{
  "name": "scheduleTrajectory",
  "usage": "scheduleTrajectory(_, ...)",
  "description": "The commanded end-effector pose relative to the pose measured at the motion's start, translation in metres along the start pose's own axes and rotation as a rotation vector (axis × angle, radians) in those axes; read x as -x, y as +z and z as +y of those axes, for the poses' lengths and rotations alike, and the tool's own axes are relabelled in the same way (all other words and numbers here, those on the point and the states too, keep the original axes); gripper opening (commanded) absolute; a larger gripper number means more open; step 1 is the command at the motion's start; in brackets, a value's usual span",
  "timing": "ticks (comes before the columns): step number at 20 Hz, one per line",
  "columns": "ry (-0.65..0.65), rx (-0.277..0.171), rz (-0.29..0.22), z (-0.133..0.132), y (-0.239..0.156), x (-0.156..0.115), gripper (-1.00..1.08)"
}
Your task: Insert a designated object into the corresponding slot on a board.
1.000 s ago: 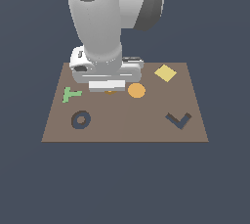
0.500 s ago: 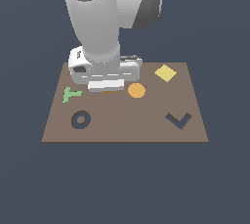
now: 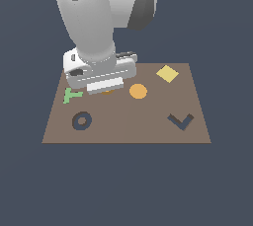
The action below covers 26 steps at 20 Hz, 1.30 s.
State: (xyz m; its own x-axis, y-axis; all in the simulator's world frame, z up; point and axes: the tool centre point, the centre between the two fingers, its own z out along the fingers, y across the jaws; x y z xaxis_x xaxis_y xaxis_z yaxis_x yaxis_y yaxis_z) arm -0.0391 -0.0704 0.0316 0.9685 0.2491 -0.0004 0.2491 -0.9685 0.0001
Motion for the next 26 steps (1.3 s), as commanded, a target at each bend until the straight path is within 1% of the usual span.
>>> scheduleTrajectory(1, -0.063, 0.0, 0.001, 0.006, -0.001, 0.001, -1.0)
scheduleTrajectory(6, -0.216, 0.001, 0.001, 0.019, -0.001, 0.002, -1.0)
scheduleTrajectory(14, -0.505, 0.001, 0.001, 0.043, -0.003, -0.002, -1.0)
scheduleTrajectory(26, -0.951, 0.002, 0.001, 0.077, -0.005, -0.022, -1.0)
